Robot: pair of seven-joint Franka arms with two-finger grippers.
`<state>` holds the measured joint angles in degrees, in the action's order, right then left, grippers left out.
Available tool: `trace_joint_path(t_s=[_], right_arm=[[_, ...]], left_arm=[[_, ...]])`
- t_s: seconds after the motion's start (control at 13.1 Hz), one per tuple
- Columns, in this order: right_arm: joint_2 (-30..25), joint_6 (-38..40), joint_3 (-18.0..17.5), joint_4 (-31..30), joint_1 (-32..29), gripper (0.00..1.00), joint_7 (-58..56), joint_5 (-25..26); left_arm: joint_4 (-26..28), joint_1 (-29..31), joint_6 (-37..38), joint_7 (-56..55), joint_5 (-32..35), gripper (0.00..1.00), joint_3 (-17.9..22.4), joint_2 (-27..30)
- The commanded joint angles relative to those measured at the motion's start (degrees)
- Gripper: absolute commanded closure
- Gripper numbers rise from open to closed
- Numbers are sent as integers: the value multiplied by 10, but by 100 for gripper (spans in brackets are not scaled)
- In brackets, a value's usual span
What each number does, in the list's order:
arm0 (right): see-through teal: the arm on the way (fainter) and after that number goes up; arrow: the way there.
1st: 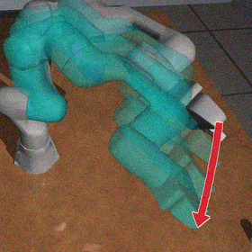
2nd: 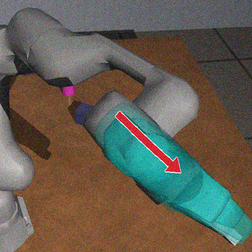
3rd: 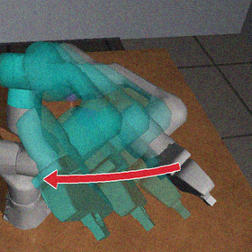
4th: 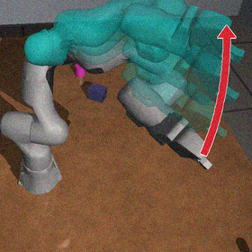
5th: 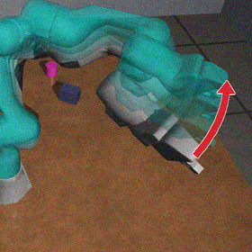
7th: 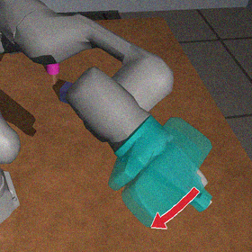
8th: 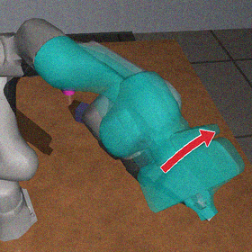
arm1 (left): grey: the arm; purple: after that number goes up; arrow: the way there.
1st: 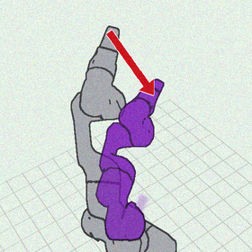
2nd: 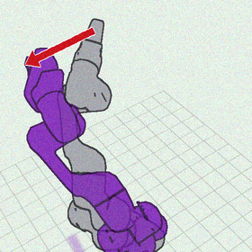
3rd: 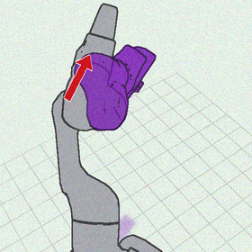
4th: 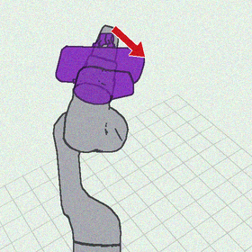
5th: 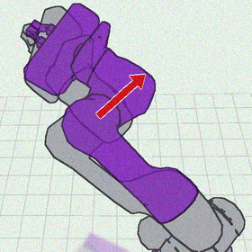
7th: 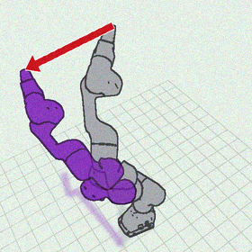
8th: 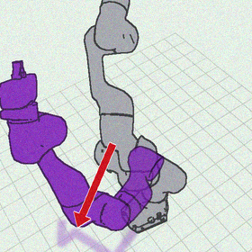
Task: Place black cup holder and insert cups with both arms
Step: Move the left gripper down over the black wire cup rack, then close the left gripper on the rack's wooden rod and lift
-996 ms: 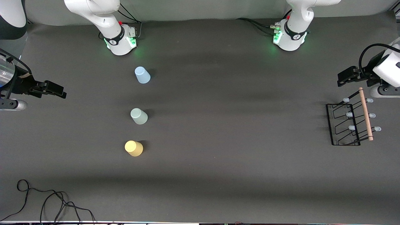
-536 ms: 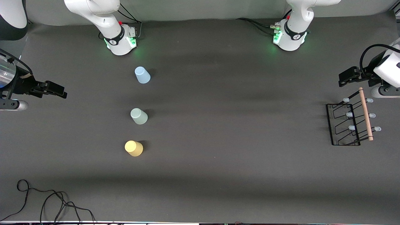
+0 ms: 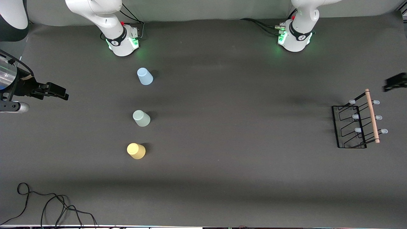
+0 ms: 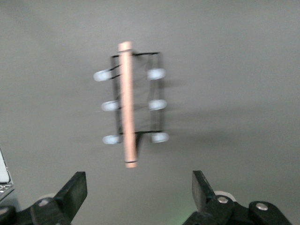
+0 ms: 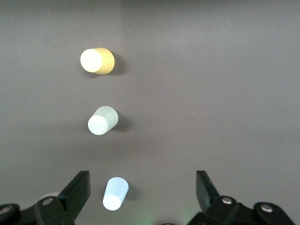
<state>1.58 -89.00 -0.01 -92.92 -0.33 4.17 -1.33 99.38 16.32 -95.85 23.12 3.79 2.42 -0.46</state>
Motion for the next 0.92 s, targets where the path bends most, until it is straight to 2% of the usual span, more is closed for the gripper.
trace_joint_path(t_s=[0.0, 0.15, 0.46, 0.69, 0.84], right_arm=[[-14, -9, 1, -13, 1, 0, -10, -8], [-14, -9, 1, -13, 2, 0, -10, -8], [-14, -9, 1, -13, 2, 0, -10, -8], [-14, -8, 1, -13, 2, 0, -10, -8], [-15, -8, 1, -14, 2, 0, -10, -8]], left_arm=[[16, 43, -17, 47, -5, 0, -6, 5], [23, 42, -20, 47, -5, 0, -6, 5], [87, 29, -99, 40, -5, 0, -12, 2], [184, 34, -248, 46, -3, 0, -11, -24], [195, 36, -268, 46, -3, 0, -12, -48]])
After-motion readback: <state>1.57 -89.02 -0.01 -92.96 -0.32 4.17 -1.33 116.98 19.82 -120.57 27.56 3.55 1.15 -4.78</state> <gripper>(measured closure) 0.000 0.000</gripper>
